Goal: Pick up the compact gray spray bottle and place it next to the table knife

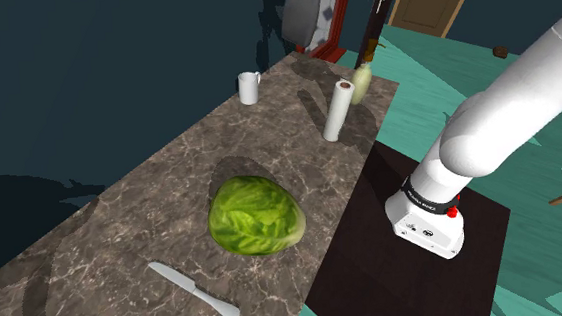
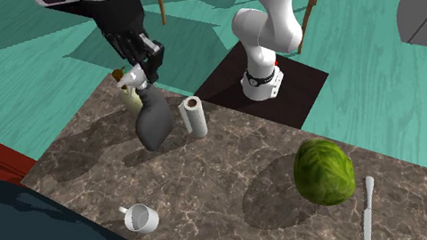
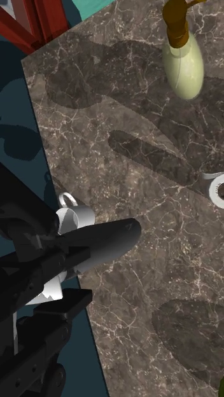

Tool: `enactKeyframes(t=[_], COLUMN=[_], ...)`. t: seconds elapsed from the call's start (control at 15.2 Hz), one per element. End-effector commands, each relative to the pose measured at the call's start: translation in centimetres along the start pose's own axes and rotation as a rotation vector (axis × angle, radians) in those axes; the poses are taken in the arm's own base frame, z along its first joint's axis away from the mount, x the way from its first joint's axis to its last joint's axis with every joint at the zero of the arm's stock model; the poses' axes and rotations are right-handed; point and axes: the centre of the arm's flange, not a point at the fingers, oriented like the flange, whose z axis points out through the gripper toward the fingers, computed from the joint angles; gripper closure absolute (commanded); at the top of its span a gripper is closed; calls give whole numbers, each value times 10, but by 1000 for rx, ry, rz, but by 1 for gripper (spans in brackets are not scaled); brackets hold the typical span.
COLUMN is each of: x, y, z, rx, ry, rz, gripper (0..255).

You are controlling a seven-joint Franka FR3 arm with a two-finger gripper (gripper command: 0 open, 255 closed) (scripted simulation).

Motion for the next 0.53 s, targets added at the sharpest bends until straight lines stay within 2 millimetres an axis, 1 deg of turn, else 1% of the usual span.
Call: enactKeyframes(t=[0.0, 0.13, 0.46], x=[0, 1, -4], y=[-1, -2, -59], z=[-11, -19, 12], rx=[0, 0, 0], ry=[0, 0, 0], rz=[0, 0, 0], gripper=[255, 255, 255])
